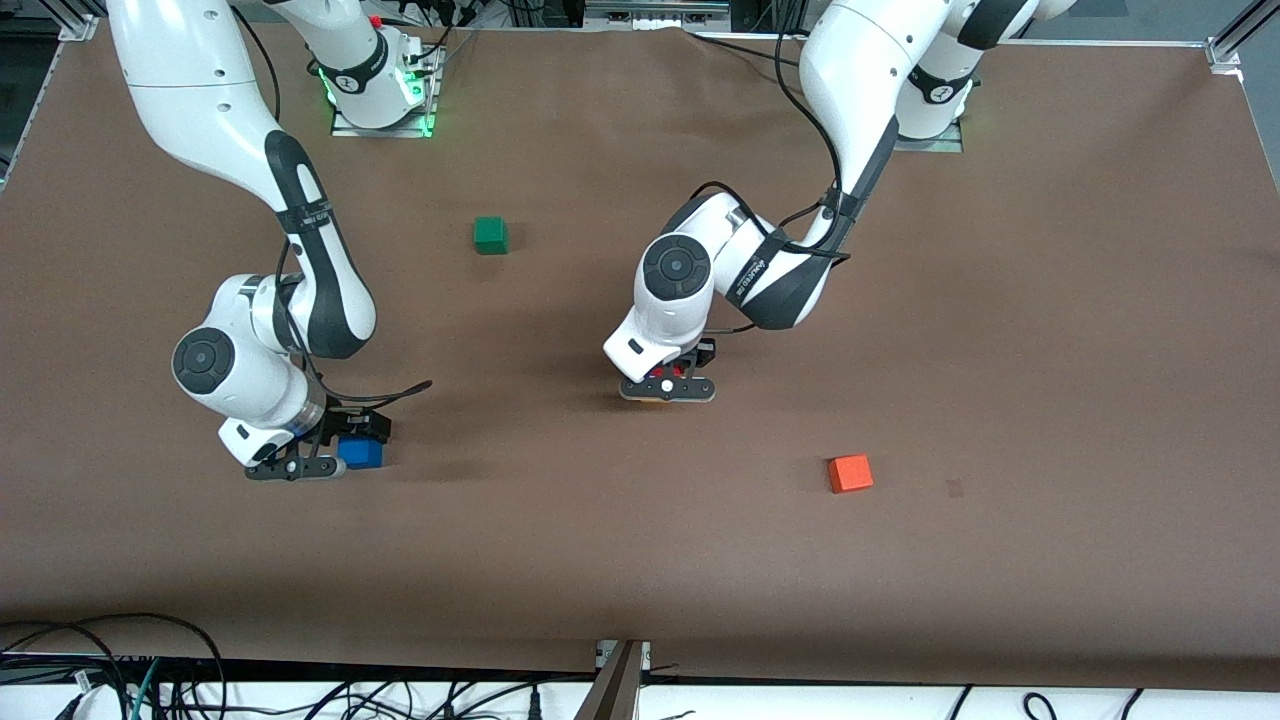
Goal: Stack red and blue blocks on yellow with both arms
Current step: 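Carry the red cube toward the yellow cube while the right gripper grasps blue, then lower the red cube onto the yellow cube and open the left gripper, then lift the left gripper away while the right gripper carries blue over red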
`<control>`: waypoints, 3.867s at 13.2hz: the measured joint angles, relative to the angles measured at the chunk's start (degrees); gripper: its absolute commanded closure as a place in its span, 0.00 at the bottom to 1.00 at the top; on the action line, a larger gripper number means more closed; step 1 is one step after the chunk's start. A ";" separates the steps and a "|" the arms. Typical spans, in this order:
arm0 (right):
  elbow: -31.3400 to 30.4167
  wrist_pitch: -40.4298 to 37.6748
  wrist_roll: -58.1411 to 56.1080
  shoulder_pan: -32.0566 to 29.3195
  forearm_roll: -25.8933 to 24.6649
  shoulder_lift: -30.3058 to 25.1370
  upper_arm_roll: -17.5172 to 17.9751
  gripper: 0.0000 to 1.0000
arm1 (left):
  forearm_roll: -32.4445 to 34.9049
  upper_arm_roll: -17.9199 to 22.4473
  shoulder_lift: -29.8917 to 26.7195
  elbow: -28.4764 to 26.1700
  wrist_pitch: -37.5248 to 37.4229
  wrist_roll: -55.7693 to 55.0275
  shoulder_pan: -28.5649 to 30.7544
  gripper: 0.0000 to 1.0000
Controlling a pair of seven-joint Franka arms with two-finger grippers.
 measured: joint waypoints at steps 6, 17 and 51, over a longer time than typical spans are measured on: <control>0.07 1.93 0.00 -0.16 0.46 0.59 -0.06 0.12 | 0.00 0.00 1.68 2.32 -0.60 -2.00 -0.14 1.00; 0.98 4.26 2.17 0.03 2.50 2.29 -0.01 1.00 | 0.00 0.02 4.69 8.01 -4.12 -2.48 -0.15 0.00; 38.94 -20.96 40.60 30.69 -1.13 12.68 1.77 1.00 | -0.73 0.68 -40.14 -14.72 -35.60 34.36 37.79 0.00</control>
